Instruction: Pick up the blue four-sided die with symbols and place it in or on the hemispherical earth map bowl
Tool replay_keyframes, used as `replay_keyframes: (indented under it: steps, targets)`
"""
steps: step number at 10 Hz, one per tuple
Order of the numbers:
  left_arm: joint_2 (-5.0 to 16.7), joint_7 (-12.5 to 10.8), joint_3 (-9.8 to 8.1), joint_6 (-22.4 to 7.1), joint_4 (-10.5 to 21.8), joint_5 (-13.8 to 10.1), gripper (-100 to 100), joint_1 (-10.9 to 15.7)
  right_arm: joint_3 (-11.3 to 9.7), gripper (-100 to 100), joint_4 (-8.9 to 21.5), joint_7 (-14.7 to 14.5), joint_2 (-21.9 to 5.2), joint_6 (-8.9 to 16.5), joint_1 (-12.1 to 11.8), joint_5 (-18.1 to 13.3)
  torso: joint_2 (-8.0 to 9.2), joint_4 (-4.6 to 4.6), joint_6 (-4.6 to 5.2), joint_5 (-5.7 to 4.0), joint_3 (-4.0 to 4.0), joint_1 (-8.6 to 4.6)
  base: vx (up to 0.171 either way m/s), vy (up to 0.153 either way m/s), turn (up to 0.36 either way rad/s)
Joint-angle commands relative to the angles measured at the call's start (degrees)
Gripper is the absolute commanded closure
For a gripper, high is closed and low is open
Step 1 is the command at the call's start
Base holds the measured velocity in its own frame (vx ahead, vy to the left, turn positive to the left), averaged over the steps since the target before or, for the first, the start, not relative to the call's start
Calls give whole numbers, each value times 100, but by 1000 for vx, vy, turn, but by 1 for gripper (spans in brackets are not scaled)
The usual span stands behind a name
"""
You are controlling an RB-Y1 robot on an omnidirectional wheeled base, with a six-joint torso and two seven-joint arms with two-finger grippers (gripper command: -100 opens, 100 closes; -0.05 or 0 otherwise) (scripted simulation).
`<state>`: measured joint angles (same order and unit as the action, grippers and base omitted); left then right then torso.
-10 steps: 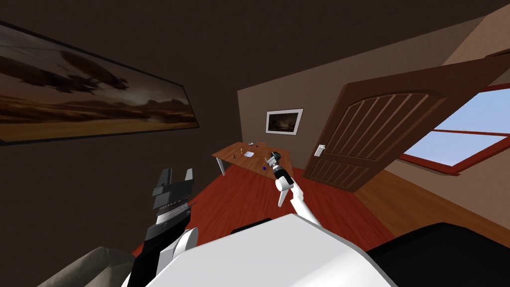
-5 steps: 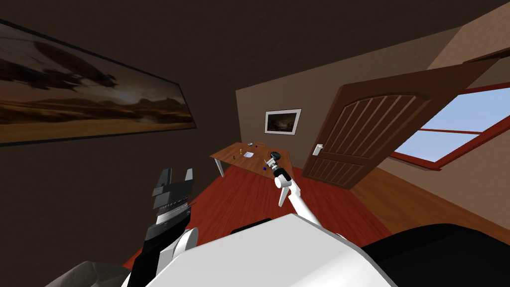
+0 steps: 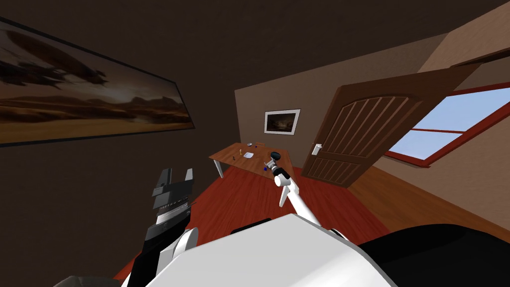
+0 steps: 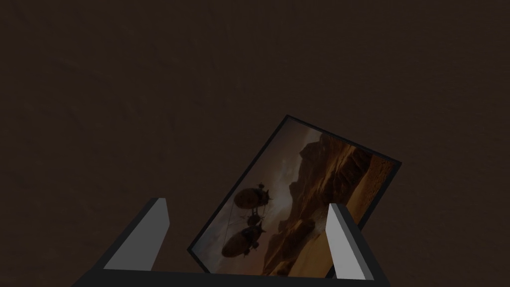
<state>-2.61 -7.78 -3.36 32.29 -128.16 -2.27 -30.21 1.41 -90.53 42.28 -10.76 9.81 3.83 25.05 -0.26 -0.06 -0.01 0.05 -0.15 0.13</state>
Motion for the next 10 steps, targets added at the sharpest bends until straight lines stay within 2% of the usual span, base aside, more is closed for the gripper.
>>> replay_keyframes:
  steps: [1,2,3,4,5,6,8,9,10]
  targets:
    - [0,0,0,0,0,0,0,0,88,-100,284,218,-6,281,129,180,0,0,0,0,0,0,61,44,-44]
    - [0,0,0,0,0,0,0,0,88,-100,284,218,-6,281,129,180,-6,-1,1,0,-3,1,53,30,-23]
    - [0,0,0,0,0,0,0,0,168,-100,504,397,-1,519,209,329,-4,-1,0,0,-2,-3,61,24,-44]
    - [0,0,0,0,0,0,0,0,168,-100,504,397,-1,519,209,329,-7,-2,1,-2,-4,-6,56,19,-18]
    - [0,0,0,0,0,0,0,0,251,-100,719,571,3,709,279,476,-5,-1,0,-1,-3,-8,75,20,-24]
    - [0,0,0,0,0,0,0,0,251,-100,719,571,3,754,279,476,-10,-2,1,-2,-6,-8,62,9,-21]
    - [0,0,0,0,0,0,0,0,422,-100,1110,903,5,1145,389,759,-12,-2,0,-3,-6,-13,96,9,-31]
    - [0,0,0,0,0,0,0,-1,422,-100,1127,903,5,1205,389,759,-24,-5,2,-3,-13,-13,96,18,-17]
    - [0,0,0,0,0,0,0,-1,509,-100,1319,1058,4,1407,429,893,-21,-5,0,-2,-12,-10,85,29,-15]
